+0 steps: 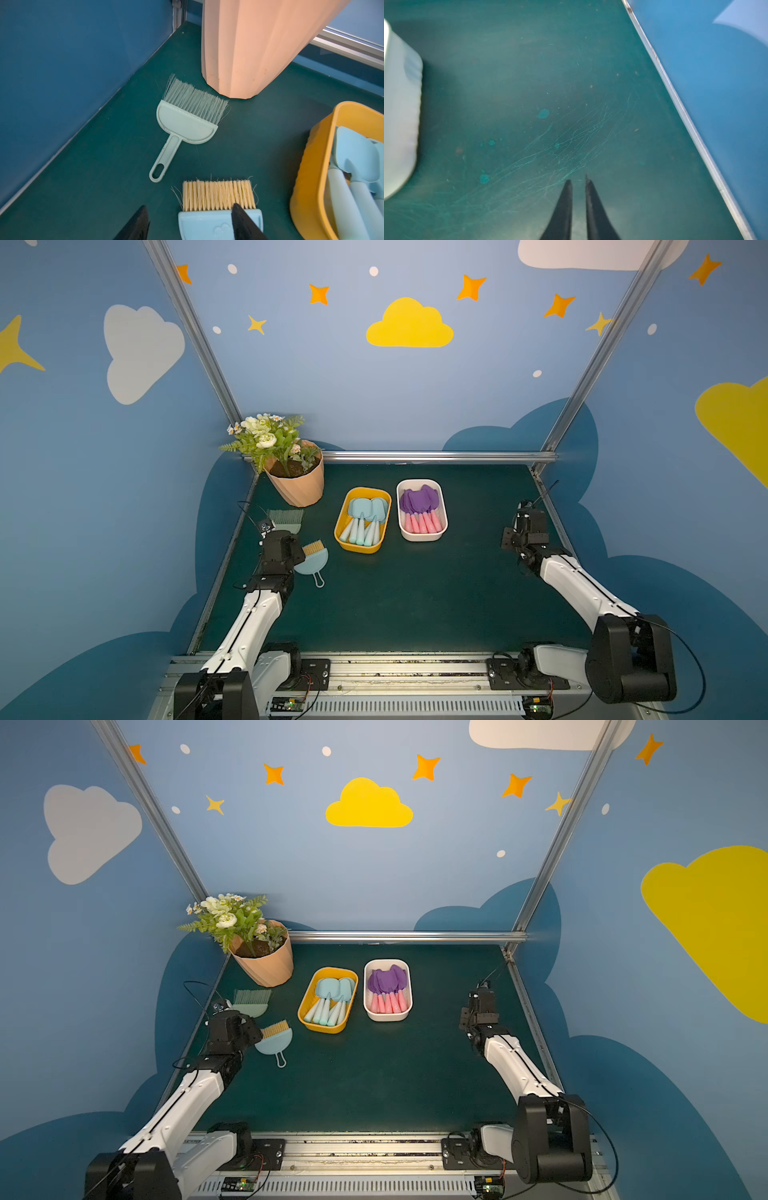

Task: Sort the small shovels by color and place them into the storage box
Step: Reset both arms

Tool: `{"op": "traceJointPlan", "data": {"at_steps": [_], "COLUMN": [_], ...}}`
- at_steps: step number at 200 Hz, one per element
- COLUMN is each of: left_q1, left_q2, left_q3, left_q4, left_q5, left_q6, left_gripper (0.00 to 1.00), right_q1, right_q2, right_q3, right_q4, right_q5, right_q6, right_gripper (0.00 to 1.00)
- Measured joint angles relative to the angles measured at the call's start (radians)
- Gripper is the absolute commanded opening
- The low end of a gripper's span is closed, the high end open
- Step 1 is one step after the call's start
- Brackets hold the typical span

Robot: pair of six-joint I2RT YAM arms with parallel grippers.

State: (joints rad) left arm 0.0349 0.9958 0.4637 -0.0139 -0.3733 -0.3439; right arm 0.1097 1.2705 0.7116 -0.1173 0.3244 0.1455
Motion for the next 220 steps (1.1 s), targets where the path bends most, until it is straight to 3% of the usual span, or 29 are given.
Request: {"op": "traceJointPlan", "data": {"at_steps": [45,68,108,139,145,149,151,154,181,184,187,190,220], "left_q1": [0.001,0.001,0.009,0.011,0.011,0.011,0.012,0.013,0.016,0.018,0.019,0.020,0.026], "left_q2": [0.016,0.104,0.269,0.295,0.296,0.299,0.300,0.306,0.413,0.426,0.442,0.453,0.484], "left_q3": [-0.149,-0.209,-0.190,-0.167,-0.171,-0.174,-0.176,-0.180,-0.232,-0.239,-0.247,-0.254,-0.242], "left_q4": [0.256,0.403,0.578,0.673,0.703,0.724,0.735,0.755,0.950,0.969,0.988,1.001,1.006], "left_q5": [0.031,0.049,0.091,0.140,0.144,0.146,0.146,0.149,0.154,0.154,0.156,0.156,0.203], "left_q6": [0.047,0.048,0.059,0.126,0.140,0.148,0.152,0.158,0.186,0.188,0.191,0.192,0.216], "left_gripper": [0.70,0.71,0.70,0.71,0.72,0.72,0.72,0.72,0.78,0.83,0.97,1.00,1.00], "right_q1": [-0.005,-0.005,-0.002,0.000,-0.001,-0.002,-0.002,-0.003,-0.010,-0.011,-0.011,-0.011,-0.011], "right_q2": [0.001,0.047,0.193,0.238,0.238,0.240,0.241,0.244,0.280,0.281,0.282,0.282,0.283], "right_q3": [-0.180,-0.261,-0.267,-0.288,-0.296,-0.300,-0.303,-0.307,-0.339,-0.342,-0.344,-0.345,-0.347], "right_q4": [0.256,0.427,0.668,0.805,0.829,0.846,0.856,0.870,0.970,0.976,0.980,0.983,1.020], "right_q5": [-0.001,-0.011,-0.029,-0.037,-0.042,-0.047,-0.048,-0.051,-0.069,-0.071,-0.072,-0.072,-0.080], "right_q6": [-0.040,-0.060,-0.106,-0.128,-0.130,-0.129,-0.132,-0.130,-0.140,-0.140,-0.142,-0.142,-0.143], "right_gripper": [0.47,0.49,0.52,0.57,0.64,0.78,0.92,0.97,0.98,0.98,0.98,0.98,0.98]}}
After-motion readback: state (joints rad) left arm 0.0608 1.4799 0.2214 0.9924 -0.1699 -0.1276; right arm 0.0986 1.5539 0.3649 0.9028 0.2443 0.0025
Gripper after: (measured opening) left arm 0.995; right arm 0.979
